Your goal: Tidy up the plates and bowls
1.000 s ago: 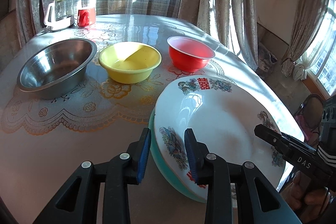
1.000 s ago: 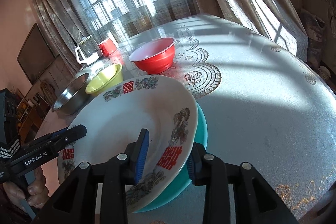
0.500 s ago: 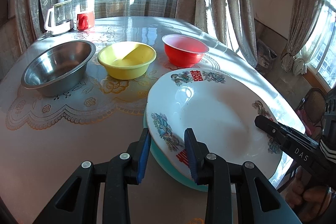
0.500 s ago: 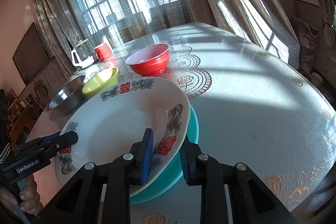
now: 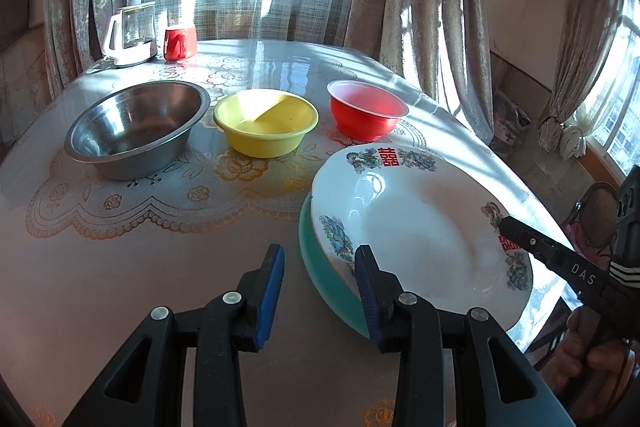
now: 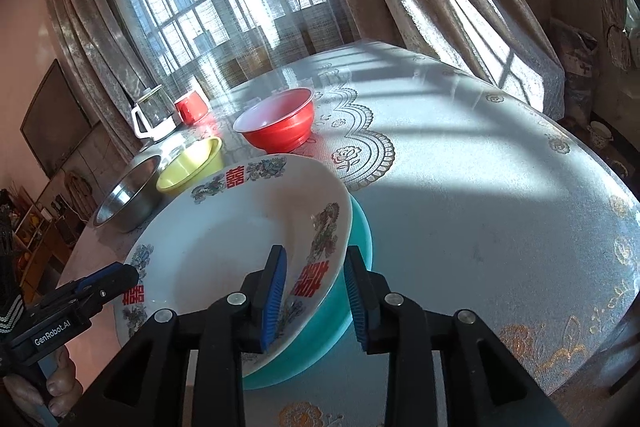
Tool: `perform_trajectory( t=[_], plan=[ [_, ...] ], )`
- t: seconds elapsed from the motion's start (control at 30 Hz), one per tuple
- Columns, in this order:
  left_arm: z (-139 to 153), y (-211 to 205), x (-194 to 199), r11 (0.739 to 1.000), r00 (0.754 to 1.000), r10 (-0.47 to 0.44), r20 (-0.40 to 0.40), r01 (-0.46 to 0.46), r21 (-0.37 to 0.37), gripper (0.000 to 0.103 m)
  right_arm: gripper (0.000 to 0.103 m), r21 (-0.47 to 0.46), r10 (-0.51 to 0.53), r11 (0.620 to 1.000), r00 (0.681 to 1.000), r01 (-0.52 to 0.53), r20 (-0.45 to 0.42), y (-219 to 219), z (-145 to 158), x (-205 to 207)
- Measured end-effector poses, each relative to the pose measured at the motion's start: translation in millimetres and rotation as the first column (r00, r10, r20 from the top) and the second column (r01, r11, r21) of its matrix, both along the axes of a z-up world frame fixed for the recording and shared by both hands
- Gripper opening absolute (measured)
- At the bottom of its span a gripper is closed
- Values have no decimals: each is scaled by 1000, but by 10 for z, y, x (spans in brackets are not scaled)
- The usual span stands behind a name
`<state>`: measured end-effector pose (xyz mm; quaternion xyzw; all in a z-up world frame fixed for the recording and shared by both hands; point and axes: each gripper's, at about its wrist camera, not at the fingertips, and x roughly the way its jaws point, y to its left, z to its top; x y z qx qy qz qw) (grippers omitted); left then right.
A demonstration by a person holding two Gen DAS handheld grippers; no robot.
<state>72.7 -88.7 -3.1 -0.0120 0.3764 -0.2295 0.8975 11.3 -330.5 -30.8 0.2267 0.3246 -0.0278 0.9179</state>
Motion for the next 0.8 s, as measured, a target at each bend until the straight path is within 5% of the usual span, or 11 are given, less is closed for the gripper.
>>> perform_trajectory(
  t=[0.3,0.5,0.8],
  plan=[
    [-5,502,97,993,993,118,-15,-118,-8,42,33,-22,-9,1000,998,10,56,45,335,63],
    [-84,822,192,971,971,236,-30,-234,57,45,38,-15,118,993,989,-117,94,415,535,266],
    [-112,1221,244,946,946,322,-38,-319,59,51,42,16,333,942,941,-334,56,1135,527,636]
  ],
)
